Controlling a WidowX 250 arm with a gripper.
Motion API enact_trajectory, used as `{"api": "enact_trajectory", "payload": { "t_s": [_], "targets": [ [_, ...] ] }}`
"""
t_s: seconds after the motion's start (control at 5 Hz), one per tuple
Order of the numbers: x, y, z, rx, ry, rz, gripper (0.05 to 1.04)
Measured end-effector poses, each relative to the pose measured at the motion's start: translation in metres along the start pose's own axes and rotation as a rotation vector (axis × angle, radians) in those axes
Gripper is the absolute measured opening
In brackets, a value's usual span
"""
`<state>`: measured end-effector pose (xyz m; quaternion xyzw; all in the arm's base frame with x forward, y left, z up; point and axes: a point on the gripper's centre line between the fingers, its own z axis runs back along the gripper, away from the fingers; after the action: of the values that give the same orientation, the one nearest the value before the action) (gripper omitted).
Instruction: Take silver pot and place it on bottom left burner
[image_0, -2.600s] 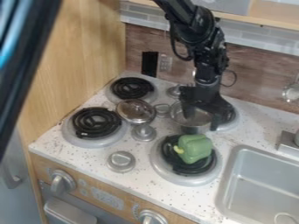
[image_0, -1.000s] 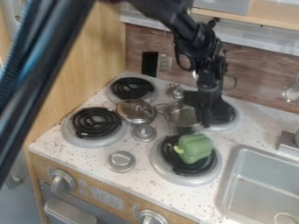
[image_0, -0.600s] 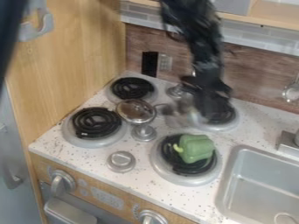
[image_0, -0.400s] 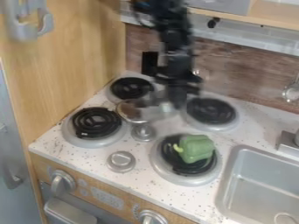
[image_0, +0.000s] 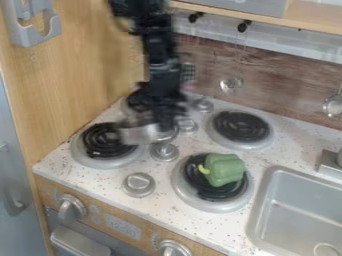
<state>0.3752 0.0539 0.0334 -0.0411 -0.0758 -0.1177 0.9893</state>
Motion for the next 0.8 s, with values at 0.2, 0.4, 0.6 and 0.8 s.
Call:
{"api": "enact_trajectory", "payload": {
  "t_s": [0.2, 0.4, 0.6, 0.8],
  "targets": [
    [-0.015, 0.027, 0.004, -0.051, -0.017, -0.024, 0.054],
    [-0.017, 0.034, -0.013, -0.107, 0.01, -0.059, 0.054],
    [-0.012, 0.042, -0.019, -0.097, 0.03, -0.079, 0.054],
    [-0.01, 0.051, -0.026, -0.076, 0.065, -0.052, 0.054]
  ]
}}
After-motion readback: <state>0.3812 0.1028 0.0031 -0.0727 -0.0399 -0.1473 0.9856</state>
